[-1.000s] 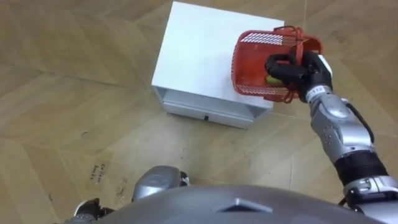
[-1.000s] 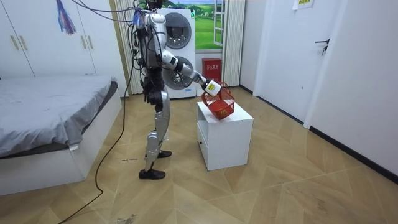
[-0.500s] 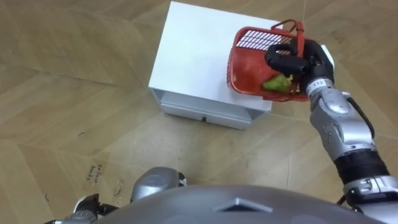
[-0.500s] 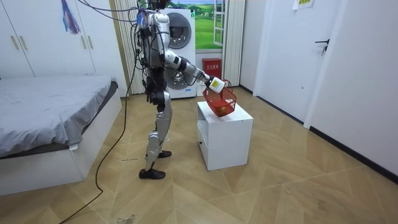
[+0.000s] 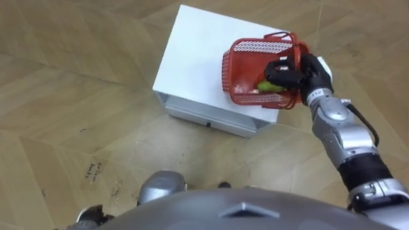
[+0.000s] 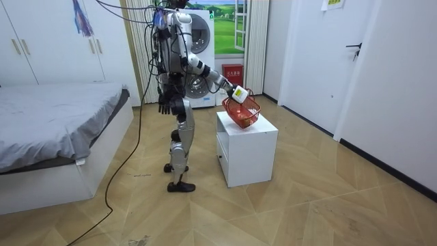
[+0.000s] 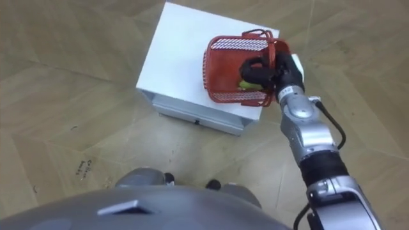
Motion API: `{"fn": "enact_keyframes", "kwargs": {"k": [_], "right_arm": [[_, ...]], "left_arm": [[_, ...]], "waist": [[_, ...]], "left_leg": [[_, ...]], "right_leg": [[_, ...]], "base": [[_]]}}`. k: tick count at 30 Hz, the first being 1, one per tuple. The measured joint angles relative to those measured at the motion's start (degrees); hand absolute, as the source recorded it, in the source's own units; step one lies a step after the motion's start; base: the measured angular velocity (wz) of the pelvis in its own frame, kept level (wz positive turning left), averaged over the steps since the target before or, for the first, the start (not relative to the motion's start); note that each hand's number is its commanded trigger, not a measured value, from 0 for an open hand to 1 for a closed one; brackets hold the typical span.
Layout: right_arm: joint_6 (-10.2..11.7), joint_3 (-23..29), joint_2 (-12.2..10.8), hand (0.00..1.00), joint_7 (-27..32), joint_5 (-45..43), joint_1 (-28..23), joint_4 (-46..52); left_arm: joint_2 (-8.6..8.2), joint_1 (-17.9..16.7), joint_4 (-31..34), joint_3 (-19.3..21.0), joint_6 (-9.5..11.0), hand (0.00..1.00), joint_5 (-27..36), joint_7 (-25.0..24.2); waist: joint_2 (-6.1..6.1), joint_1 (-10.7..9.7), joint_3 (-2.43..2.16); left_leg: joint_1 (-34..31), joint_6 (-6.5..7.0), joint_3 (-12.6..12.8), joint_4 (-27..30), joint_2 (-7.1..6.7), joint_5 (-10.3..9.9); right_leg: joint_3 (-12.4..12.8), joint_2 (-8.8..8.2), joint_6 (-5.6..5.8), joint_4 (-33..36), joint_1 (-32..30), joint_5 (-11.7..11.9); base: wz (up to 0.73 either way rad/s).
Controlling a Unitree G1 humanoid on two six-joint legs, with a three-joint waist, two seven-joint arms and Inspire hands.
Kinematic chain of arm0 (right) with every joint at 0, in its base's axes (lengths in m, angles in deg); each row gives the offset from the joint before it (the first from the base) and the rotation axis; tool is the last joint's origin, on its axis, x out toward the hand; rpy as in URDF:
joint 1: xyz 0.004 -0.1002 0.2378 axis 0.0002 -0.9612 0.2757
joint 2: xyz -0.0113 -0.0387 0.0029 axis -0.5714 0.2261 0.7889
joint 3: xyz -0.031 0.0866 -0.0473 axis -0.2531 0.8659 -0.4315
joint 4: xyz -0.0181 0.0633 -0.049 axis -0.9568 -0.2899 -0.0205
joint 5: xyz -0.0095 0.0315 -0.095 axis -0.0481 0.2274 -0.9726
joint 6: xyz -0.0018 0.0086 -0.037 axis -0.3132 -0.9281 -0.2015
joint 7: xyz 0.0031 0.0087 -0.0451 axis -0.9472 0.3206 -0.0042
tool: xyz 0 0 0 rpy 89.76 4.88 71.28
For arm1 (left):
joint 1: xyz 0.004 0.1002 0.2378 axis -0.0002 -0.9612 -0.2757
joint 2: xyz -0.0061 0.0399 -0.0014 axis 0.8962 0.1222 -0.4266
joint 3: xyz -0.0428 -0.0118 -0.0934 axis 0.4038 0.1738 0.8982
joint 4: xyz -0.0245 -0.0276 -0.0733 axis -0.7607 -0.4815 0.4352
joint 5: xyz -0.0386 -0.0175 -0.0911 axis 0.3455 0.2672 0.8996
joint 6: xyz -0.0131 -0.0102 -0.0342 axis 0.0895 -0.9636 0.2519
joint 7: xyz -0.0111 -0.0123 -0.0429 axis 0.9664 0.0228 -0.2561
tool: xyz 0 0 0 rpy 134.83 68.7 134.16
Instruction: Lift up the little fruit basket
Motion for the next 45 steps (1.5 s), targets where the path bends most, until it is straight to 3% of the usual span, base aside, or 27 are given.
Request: {"fn": "enact_keyframes", "kwargs": {"k": [3, 5, 11, 29, 30, 31, 40, 45], "right_arm": [[-0.09, 0.0, -0.34, 1.0, -0.73, 0.96, 1.07, -0.19], [-0.08, 0.0, -0.51, 1.0, -0.73, 2.12, 1.84, -0.42], [-0.1, -0.41, -1.14, 1.0, -1.13, 2.27, 3.25, -3.37], [0.03, -0.47, -1.45, 1.0, -0.7, 2.06, 4.08, -6.55], [0.03, -0.47, -1.51, 0.83, -0.69, 2.06, 4.08, -6.91], [0.03, -0.47, -1.52, 0.0, -0.69, 2.13, 4.07, -6.95], [0.09, -0.29, -1.54, 0.0, -0.15, 4.69, 4.07, -6.88], [0.31, 0.25, -1.55, 0.0, 0.67, 6.23, 4.08, -6.9]], "left_arm": [[-0.03, -0.07, -0.6, 0.01, -1.29, 0.0, -0.35, -0.39], [-0.03, -0.02, -0.91, 0.0, -1.48, 0.0, -0.4, -0.78], [-0.03, 0.31, -1.03, -0.01, -1.21, 0.0, -0.47, -0.87], [-0.17, 1.8, -1.0, -1.01, -1.08, 0.0, -1.0, 1.06], [-0.17, 1.88, -1.0, -1.01, -1.07, 0.0, -1.05, 1.23], [-0.17, 1.89, -1.01, -1.0, -1.05, 0.0, -1.09, 1.27], [-0.17, 1.87, -1.07, -1.51, -1.0, 0.0, -1.1, 1.45], [-0.58, 1.75, -1.11, -2.1, -1.02, 0.0, -1.11, 1.49]], "waist": [[-0.18, 1.64, 0.16], [-0.03, 1.67, 0.22], [0.5, 2.24, 0.46], [0.91, 2.12, 0.28], [0.87, 2.12, 0.26], [0.87, 2.12, 0.26], [1.11, 1.73, 0.15], [1.83, 0.7, -0.29]], "left_leg": [[-0.68, 0.43, -0.14, 0.11, -0.75, 0.25], [-1.14, 0.81, -0.11, 0.22, -1.32, 0.48], [-3.42, 1.47, -0.3, 1.08, -2.11, 0.89], [-5.27, 1.59, -0.09, 1.95, -2.26, 0.95], [-5.3, 1.6, -0.08, 2.01, -2.26, 0.95], [-5.3, 1.6, -0.04, 2.02, -2.26, 0.95], [-5.2, 1.61, 0.04, 2.32, -2.24, 0.96], [-5.16, 1.74, 0.18, 2.02, -2.39, 1.04]], "right_leg": [[-0.66, -0.6, 0.08, 0.0, -0.61, -0.05], [-1.55, -1.11, 0.69, 0.02, -0.62, -0.41], [-2.91, -1.94, 0.89, 0.65, -1.98, -0.53], [-3.53, -2.17, 1.05, 1.27, -3.48, -0.63], [-3.53, -2.21, 1.05, 1.29, -3.49, -0.63], [-3.58, -2.25, 1.05, 1.3, -3.48, -0.63], [-3.72, -2.54, 1.06, 1.97, -3.34, -0.64], [-3.73, -2.77, 1.14, 2.01, -3.33, -0.69]], "base": [[0.06], [0.2], [0.12], [0.02], [0.0], [0.0], [0.0], [0.0]]}}
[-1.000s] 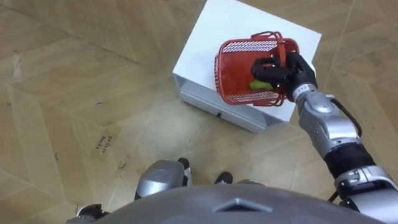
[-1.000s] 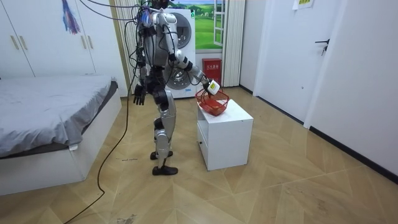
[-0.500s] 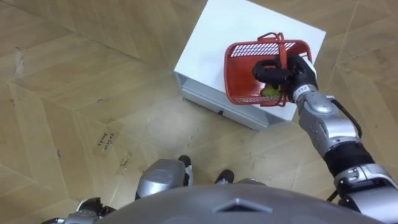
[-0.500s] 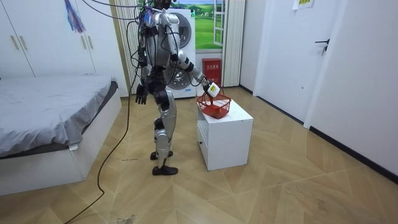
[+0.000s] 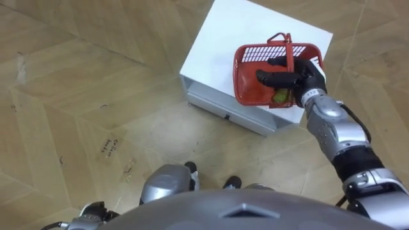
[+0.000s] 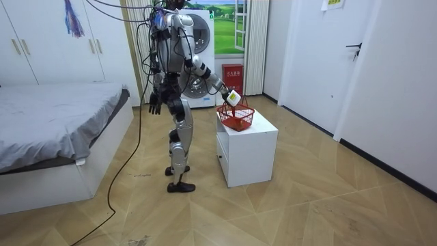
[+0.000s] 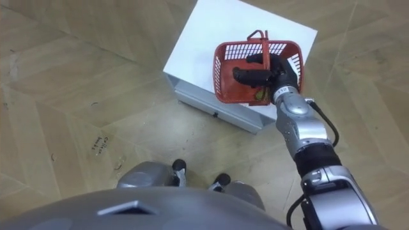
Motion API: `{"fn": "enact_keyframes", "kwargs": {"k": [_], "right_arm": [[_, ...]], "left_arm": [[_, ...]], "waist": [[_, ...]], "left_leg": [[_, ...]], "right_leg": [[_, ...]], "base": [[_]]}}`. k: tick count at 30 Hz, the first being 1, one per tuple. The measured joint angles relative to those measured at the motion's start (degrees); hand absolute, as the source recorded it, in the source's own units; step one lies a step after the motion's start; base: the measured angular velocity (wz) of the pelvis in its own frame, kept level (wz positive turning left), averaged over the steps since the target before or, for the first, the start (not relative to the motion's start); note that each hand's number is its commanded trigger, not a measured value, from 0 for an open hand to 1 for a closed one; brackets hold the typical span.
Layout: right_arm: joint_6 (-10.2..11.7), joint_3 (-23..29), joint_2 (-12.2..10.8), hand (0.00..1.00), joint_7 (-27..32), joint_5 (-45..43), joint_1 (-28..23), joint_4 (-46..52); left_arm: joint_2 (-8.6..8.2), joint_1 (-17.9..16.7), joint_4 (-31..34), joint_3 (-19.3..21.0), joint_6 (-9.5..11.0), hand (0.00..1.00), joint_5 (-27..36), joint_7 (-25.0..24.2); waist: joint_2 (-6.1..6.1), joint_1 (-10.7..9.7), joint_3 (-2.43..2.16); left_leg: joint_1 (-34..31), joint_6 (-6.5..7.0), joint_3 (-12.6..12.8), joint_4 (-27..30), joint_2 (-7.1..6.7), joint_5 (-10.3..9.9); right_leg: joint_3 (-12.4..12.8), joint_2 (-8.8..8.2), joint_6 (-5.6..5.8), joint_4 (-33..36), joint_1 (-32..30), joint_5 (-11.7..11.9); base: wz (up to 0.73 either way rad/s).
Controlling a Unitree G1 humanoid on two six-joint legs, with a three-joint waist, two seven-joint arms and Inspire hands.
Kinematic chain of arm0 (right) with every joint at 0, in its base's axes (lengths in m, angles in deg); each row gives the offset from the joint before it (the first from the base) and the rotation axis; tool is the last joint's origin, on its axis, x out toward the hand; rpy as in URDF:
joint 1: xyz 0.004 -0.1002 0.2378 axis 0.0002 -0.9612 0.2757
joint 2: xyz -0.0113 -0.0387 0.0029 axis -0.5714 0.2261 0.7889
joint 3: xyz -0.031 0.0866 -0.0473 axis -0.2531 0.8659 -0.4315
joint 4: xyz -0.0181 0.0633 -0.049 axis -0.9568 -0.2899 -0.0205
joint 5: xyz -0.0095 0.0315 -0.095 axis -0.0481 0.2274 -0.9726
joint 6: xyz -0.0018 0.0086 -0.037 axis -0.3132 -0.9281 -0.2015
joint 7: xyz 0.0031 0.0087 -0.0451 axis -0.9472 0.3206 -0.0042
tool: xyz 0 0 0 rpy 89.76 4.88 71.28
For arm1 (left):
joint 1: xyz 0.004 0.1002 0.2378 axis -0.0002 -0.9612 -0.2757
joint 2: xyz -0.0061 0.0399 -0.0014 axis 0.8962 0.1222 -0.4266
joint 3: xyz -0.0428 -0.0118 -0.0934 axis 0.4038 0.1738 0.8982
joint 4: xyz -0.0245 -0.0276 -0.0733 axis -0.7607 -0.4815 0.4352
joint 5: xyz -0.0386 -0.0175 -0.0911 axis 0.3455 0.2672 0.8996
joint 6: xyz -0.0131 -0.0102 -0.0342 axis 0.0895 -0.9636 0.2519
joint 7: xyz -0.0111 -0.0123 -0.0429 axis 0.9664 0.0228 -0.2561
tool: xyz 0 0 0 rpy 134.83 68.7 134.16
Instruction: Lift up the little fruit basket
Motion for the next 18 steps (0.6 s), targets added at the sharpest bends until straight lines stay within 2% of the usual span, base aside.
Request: {"fn": "enact_keyframes", "kwargs": {"k": [10, 18], "right_arm": [[0.15, -0.02, -0.4, 0.0, 0.97, -0.07, -0.05, -0.99], [0.15, -0.03, -0.56, 0.0, 0.93, 0.1, -0.1, -1.97]], "left_arm": [[-0.29, 0.02, -0.01, 0.0, 0.02, 0.0, 0.0, -0.02], [-0.46, 0.12, -0.08, -1.1, 0.38, 0.0, 0.01, -0.07]], "waist": [[0.09, -1.66, 0.07], [-0.79, -1.88, 0.61]], "left_leg": [[0.16, 0.13, 1.31, 0.13, 0.1, 0.08], [0.06, 0.14, 1.52, 0.22, 0.11, 0.09]], "right_leg": [[0.42, -0.18, 0.2, 0.12, -0.04, -0.13], [0.6, -0.21, 0.22, 0.09, -0.04, -0.2]], "base": [[-0.01], [0.0]]}}
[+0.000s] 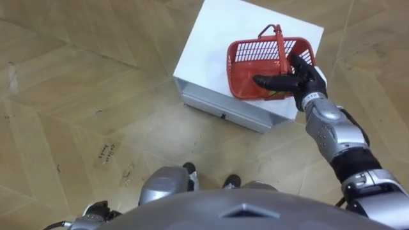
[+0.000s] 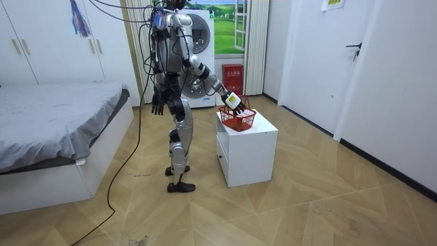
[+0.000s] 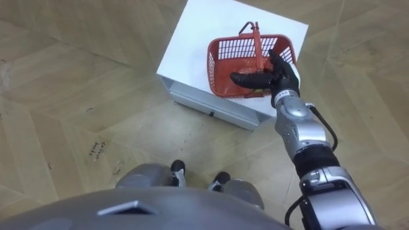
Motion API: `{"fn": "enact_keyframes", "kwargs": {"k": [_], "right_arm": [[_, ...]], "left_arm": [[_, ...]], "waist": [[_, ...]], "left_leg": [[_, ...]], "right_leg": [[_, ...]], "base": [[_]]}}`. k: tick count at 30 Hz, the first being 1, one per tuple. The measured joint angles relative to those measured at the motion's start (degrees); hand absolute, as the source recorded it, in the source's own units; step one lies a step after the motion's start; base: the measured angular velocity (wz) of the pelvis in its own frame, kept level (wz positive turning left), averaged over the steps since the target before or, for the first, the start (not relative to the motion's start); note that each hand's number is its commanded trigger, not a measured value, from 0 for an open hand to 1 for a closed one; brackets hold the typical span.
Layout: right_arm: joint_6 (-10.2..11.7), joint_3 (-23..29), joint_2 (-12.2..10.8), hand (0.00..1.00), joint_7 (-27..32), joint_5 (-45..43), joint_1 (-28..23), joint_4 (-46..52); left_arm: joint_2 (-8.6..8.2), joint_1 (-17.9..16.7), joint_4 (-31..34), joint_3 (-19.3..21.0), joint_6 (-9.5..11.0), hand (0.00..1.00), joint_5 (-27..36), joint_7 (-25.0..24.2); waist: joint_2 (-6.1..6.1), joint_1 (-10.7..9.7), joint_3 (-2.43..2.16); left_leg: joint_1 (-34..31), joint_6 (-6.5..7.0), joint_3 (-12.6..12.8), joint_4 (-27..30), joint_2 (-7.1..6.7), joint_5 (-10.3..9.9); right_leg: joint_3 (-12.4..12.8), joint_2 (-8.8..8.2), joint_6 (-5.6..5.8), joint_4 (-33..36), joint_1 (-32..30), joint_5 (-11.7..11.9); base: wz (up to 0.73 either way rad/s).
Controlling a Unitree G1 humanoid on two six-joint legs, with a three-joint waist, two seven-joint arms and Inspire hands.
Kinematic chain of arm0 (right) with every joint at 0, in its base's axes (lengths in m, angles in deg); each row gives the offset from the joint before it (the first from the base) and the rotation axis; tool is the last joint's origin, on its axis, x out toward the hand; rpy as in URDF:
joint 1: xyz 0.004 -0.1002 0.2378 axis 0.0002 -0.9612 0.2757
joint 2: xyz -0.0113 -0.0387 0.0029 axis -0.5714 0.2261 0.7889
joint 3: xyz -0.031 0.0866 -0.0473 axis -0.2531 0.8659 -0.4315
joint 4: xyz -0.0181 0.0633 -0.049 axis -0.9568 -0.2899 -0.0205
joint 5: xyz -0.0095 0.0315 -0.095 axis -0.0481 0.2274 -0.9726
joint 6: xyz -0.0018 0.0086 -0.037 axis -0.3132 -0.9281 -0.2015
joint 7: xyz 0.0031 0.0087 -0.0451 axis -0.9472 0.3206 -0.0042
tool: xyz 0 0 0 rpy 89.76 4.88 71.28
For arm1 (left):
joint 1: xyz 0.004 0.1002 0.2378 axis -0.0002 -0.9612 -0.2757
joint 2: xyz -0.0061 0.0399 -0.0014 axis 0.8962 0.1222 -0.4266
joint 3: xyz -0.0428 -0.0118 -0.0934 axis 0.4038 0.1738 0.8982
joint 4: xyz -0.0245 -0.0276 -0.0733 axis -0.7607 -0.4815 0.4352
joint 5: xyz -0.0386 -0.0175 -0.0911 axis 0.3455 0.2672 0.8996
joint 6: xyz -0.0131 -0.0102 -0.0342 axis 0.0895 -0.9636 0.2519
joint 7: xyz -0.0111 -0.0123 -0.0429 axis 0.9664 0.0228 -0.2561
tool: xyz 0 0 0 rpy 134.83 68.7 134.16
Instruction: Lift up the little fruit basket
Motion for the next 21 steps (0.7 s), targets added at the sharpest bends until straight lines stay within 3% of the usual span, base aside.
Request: {"fn": "enact_keyframes", "kwargs": {"k": [13, 21], "right_arm": [[0.0, 0.1, -0.11, 0.0, 0.02, -0.49, 0.0, 0.27], [0.0, 0.88, -0.09, 0.0, 0.72, -0.47, -1.69, 4.42]], "left_arm": [[-0.23, 0.17, -0.17, 0.09, 0.05, 0.0, 0.0, -0.44], [-0.22, 0.12, 0.24, 0.11, 0.01, 0.0, 0.0, -0.3]], "waist": [[-0.15, -0.26, -0.09], [-0.27, -2.12, -0.37]], "left_leg": [[0.11, 0.01, 1.35, 0.06, 0.16, 0.0], [1.43, 0.02, 1.88, -0.5, 0.31, 0.0]], "right_leg": [[0.14, -0.02, 0.06, 0.05, 0.05, -0.07], [0.37, -0.01, 0.05, 0.18, 0.83, -0.06]], "base": [[0.0], [-0.03]]}}
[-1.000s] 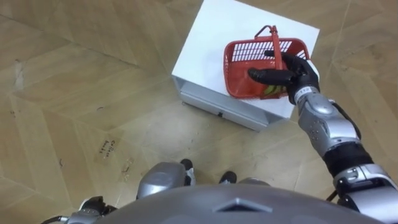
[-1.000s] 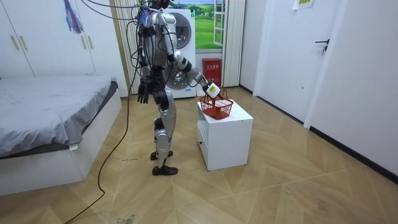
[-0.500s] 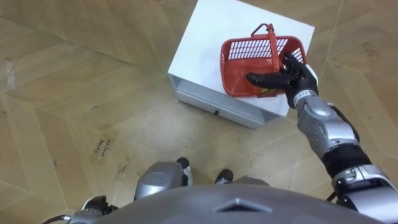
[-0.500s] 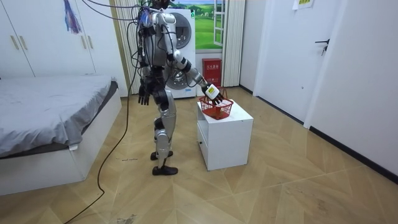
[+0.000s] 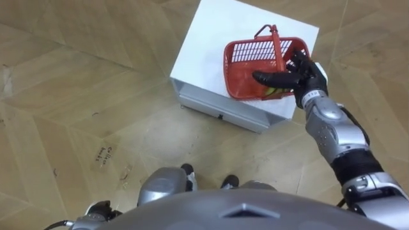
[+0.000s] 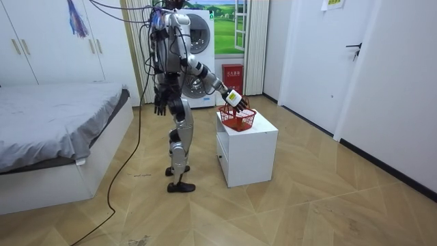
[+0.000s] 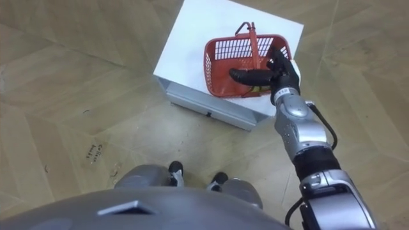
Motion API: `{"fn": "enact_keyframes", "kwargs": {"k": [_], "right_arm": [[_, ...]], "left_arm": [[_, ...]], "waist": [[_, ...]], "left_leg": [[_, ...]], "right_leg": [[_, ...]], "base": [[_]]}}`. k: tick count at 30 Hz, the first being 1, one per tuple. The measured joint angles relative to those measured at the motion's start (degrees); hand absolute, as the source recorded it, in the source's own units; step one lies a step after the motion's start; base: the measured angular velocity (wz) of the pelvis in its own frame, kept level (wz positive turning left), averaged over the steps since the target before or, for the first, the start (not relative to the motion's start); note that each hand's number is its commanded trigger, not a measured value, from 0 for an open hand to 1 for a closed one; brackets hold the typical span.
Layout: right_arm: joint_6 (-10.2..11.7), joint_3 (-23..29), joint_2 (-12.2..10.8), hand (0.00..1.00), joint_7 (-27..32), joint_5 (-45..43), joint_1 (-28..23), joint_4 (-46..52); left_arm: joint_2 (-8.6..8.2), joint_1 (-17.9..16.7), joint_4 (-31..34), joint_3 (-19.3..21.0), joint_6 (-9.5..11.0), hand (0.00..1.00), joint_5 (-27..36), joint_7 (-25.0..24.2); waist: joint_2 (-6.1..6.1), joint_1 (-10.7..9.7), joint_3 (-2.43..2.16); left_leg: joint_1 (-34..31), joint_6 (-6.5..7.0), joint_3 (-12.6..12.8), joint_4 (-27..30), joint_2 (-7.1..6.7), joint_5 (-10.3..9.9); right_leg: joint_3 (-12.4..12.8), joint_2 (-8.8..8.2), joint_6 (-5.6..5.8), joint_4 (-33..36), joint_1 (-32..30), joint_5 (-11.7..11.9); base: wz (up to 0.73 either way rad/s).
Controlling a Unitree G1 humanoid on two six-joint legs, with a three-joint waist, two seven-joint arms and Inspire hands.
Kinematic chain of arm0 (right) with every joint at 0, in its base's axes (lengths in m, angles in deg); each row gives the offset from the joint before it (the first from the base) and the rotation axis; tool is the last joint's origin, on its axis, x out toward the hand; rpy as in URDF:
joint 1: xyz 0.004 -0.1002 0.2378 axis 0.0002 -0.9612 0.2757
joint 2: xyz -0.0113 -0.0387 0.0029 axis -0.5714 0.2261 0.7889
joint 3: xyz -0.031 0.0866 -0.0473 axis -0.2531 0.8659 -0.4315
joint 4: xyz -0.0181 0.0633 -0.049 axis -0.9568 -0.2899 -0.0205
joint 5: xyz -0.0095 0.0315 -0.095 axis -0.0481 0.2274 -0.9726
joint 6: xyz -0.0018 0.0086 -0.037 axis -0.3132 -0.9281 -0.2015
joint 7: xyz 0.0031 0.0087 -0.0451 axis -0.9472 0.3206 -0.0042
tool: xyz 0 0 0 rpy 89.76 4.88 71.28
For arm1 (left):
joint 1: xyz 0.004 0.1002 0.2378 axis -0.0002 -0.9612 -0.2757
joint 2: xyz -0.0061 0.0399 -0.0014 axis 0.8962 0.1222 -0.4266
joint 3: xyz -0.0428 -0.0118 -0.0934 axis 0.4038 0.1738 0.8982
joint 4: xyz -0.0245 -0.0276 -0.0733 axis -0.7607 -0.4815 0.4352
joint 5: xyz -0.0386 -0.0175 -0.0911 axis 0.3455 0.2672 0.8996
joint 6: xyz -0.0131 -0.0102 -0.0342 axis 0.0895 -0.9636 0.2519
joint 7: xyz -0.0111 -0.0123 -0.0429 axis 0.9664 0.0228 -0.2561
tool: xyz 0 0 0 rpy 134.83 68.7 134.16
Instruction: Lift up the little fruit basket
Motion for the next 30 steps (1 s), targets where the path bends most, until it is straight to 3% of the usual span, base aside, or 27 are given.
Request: {"fn": "enact_keyframes", "kwargs": {"k": [4, 11, 18, 23, 30], "right_arm": [[0.01, 1.5, 0.21, 0.0, 0.88, 0.01, -1.21, 1.89], [0.02, 5.79, 0.33, 0.0, 2.03, 0.04, -4.88, 6.89], [1.94, 13.05, 0.56, 0.0, 4.46, 0.08, -8.58, 11.48], [2.09, 14.96, 0.57, 0.0, 6.1, 0.37, -10.65, 12.11], [2.7, 17.05, 0.57, 0.0, 8.74, 0.05, -13.82, 11.0]], "left_arm": [[-0.01, -0.08, -0.02, -0.04, -0.11, 0.0, 0.0, 0.12], [0.09, -0.01, 0.15, 0.33, 0.15, 0.0, 0.73, 0.01], [0.23, -0.77, 0.26, 2.31, 1.25, 0.0, 0.64, 0.02], [0.4, -1.09, 1.24, 2.31, 1.21, 0.0, 0.65, 0.01], [2.21, -1.61, 2.84, 3.46, 2.14, 0.0, 0.7, 0.03]], "waist": [[0.06, -0.91, -0.36], [0.2, -2.92, -0.42], [0.43, -5.36, -0.58], [0.4, -6.54, -0.58], [-0.54, -8.14, -0.62]], "left_leg": [[0.83, 0.22, 0.64, -0.69, -0.02, 0.14], [3.62, 0.33, 2.85, -1.67, 0.45, 0.05], [4.81, 0.33, 4.52, -2.54, 0.8, 0.05], [5.45, 0.33, 5.84, -3.09, 0.88, 0.05], [6.11, 0.33, 6.11, -3.64, 0.9, 0.05]], "right_leg": [[0.81, 0.14, 0.01, 0.02, 0.28, 0.0], [2.87, 0.14, 0.02, 0.34, 1.48, 0.0], [4.62, 0.46, -0.08, 0.71, 1.34, 0.06], [5.96, 0.54, -0.07, 0.77, 1.14, 0.06], [6.28, 0.97, -0.03, 0.01, 1.86, 0.04]], "base": [[-0.09], [-0.17], [-0.14], [-0.13], [-0.01]]}}
